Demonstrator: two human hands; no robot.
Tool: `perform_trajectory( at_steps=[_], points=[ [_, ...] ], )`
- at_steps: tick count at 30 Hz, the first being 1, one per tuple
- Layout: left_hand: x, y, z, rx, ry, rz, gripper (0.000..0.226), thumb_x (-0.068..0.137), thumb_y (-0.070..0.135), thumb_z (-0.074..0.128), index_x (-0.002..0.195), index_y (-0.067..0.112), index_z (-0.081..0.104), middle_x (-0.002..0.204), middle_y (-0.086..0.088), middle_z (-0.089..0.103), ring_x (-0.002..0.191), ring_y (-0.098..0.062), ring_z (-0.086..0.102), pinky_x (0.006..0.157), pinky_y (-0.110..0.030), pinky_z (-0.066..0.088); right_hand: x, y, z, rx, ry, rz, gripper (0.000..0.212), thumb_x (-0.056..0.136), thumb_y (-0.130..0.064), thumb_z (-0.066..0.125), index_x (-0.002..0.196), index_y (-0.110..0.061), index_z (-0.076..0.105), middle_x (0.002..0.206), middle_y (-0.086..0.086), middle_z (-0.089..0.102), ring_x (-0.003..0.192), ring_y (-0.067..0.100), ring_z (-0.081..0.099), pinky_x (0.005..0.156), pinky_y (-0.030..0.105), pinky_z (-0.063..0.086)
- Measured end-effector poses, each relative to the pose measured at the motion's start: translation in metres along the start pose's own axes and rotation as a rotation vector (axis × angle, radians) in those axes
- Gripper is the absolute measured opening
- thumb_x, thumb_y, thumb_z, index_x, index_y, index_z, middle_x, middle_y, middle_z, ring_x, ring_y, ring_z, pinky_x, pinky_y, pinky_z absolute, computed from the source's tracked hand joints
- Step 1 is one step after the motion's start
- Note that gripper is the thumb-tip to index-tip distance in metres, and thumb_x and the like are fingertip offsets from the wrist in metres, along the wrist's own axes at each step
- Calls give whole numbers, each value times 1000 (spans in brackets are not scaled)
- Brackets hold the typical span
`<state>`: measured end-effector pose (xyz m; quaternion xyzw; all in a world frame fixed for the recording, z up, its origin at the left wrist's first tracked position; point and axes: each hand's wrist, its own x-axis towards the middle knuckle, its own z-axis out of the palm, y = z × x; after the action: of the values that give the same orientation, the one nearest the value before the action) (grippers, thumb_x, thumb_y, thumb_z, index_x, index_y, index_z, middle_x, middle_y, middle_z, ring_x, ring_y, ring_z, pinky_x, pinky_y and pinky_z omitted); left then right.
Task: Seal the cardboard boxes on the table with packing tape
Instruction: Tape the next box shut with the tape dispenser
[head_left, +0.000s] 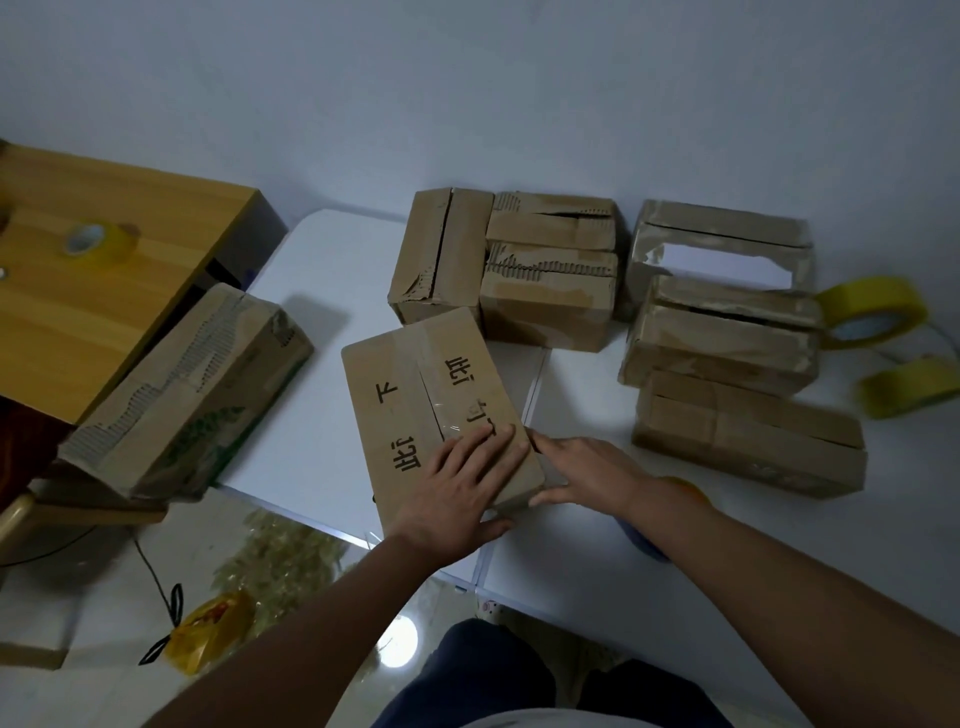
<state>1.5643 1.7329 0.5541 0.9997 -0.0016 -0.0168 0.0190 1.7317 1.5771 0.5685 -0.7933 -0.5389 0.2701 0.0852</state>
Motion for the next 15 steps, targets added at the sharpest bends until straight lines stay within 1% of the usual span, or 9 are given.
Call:
perform_trajectory(
  at_steps=[2, 4, 5, 6, 7, 9, 11, 13, 15],
  points=[
    [2, -2, -6, -82, -23, 10, 91, 86, 72, 51, 158, 28, 16, 162, 1, 23, 147, -22, 24, 114, -44, 27, -4, 2, 3, 43, -15, 19, 94, 87, -41, 67, 153, -31, 1, 143, 5, 49, 118, 25, 55, 87, 35, 50],
    [5, -6, -20, -338, -8, -23, 79, 92, 68, 46, 157, 33, 17, 163, 9, 17, 146, -16, 23, 116, -37, 24, -13, 4, 0, 85, 3, 55, 93, 90, -17, 63, 153, -33, -3, 156, 0, 32, 131, 21, 46, 99, 35, 47],
    [5, -9, -32, -512, 16, -86, 70, 95, 63, 45, 155, 35, 22, 162, 13, 18, 144, -11, 25, 115, -32, 24, -17, 2, -3, 84, 50, 69, 92, 90, -7, 59, 154, -32, -1, 159, -2, 25, 137, 19, 39, 105, 33, 43],
    [4, -14, -43, -647, 93, -187, 62, 97, 59, 45, 152, 35, 30, 160, 14, 23, 141, -7, 29, 112, -27, 26, -19, -2, -7, 78, 124, 72, 89, 90, -1, 56, 155, -29, 4, 160, -3, 22, 141, 17, 34, 111, 30, 37],
    [-1, -19, -52, -733, 203, -329, 55, 98, 54, 46, 148, 34, 39, 156, 14, 30, 136, -4, 34, 108, -24, 30, -21, -8, -12, 80, 210, 57, 84, 90, 1, 55, 155, -27, 10, 160, -3, 23, 142, 15, 32, 113, 26, 31],
    [-20, -27, -64, -834, 411, -674, 43, 97, 49, 48, 137, 32, 52, 145, 14, 45, 127, -4, 44, 101, -27, 39, -19, -30, -19, 114, 308, -26, 69, 94, -8, 54, 153, -24, 22, 157, -4, 30, 141, 13, 31, 116, 27, 27],
    [-47, -30, -61, -1019, 527, -1002, 33, 99, 46, 48, 127, 32, 59, 132, 14, 55, 122, -10, 51, 97, -33, 43, -13, -56, -18, 76, 251, -160, 61, 97, -22, 52, 152, -23, 24, 157, -5, 27, 143, 12, 25, 120, 32, 20],
    [-77, -29, -46, -1356, 492, -1233, 34, 100, 48, 45, 124, 28, 59, 130, 9, 58, 125, -15, 51, 101, -36, 40, -1, -79, -6, -54, 142, -269, 64, 99, -41, 46, 154, -23, 18, 161, -7, 15, 149, 11, 8, 121, 34, 3],
    [-103, -23, -27, -1701, 412, -1315, 48, 97, 55, 40, 127, 21, 59, 134, 2, 60, 124, -17, 54, 103, -35, 38, 13, -92, 7, -172, 93, -319, 73, 96, -56, 41, 155, -25, 11, 163, -8, 3, 149, 13, -7, 120, 38, -7]
  ],
)
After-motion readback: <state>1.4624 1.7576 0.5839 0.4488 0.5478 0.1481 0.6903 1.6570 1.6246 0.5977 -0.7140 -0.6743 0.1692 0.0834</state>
